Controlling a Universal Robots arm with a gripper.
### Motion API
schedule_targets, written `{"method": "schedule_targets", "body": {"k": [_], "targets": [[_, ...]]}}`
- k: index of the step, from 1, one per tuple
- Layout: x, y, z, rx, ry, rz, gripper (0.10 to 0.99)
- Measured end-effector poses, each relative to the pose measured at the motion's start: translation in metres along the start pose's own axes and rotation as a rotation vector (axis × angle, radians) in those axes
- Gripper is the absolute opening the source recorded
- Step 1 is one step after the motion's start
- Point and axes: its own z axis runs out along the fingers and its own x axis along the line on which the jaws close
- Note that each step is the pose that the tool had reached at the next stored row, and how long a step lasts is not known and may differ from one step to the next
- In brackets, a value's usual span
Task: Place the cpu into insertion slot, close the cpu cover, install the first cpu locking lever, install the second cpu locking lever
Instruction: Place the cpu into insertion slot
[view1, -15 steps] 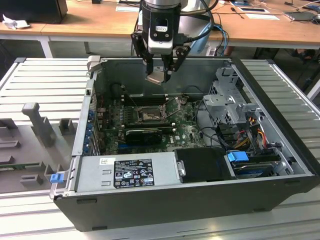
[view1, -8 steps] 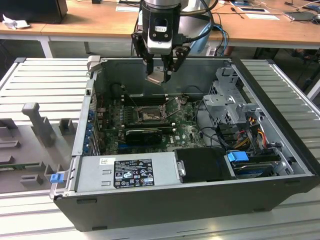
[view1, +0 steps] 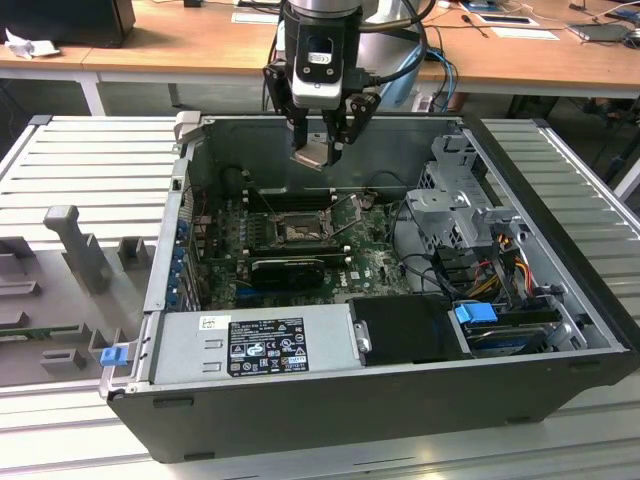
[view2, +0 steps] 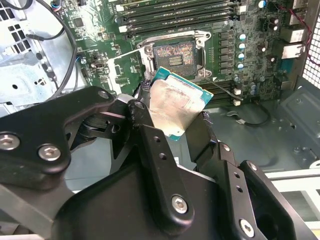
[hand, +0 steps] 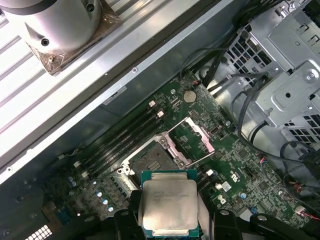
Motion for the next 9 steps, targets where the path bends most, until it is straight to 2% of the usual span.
{"method": "schedule_targets", "body": {"k": [9], "targets": [[0.0000,0.0000,0.0004,-0.001,-0.0034,0.038,0.525]]}}
